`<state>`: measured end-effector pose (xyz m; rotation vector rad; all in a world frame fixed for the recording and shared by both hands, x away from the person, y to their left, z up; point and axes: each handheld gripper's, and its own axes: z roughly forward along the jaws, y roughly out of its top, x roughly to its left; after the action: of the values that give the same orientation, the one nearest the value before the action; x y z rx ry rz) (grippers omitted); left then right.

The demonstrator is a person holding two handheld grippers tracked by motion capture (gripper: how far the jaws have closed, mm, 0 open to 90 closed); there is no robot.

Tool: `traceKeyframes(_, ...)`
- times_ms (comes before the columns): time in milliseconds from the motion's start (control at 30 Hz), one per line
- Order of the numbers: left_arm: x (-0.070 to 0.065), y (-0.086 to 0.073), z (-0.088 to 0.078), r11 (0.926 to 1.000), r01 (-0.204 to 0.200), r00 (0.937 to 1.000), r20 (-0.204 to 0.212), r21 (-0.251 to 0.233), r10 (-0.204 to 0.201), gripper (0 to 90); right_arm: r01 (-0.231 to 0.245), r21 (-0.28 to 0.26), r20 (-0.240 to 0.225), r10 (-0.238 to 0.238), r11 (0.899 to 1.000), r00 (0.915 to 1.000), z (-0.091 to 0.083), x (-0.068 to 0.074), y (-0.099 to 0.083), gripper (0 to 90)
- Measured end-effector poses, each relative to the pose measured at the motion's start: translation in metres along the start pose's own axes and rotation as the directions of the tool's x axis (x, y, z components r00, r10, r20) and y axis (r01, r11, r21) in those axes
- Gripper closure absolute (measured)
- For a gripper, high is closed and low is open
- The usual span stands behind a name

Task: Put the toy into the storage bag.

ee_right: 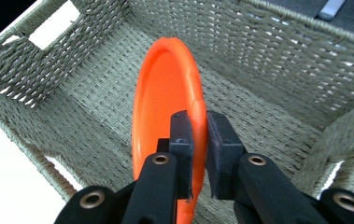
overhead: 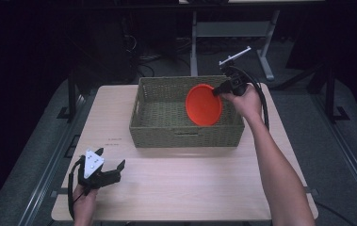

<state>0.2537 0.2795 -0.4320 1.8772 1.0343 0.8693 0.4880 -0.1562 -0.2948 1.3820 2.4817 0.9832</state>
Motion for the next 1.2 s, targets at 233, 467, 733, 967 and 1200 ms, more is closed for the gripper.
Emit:
traceKeyframes(233,0.0,0.0,0.001,1.0,0.002,1.0,0.0,-0.002,-0.002,12.8,-0.007,0.017,0.005,0.007,1.0,1.0,0.008,-0.004,-0.004,81.6)
traceKeyframes(467,0.0,0.0,0.0,1.0,0.0,1.0,0.0,-0.001,0.0,12.8,-0.019,0.025,-0.001,0.019,0.999,0.9998,0.014,-0.005,-0.006,81.6)
traceKeyframes(733,0.0,0.0,0.0,1.0,0.001,1.0,0.001,0.0,-0.001,12.8,-0.025,0.039,-0.011,0.025,0.999,0.9996,0.025,-0.004,-0.008,81.5)
traceKeyframes(967,0.0,0.0,0.0,1.0,0.003,1.0,0.0,-0.001,-0.003,12.8,-0.029,0.062,-0.022,0.03,0.998,0.9993,0.033,-0.006,-0.012,81.5)
traceKeyframes(1200,0.0,0.0,0.0,1.0,0.005,1.0,-0.001,-0.002,-0.005,12.8,-0.027,0.083,-0.021,0.029,0.996,0.9994,0.04,-0.006,-0.015,81.4)
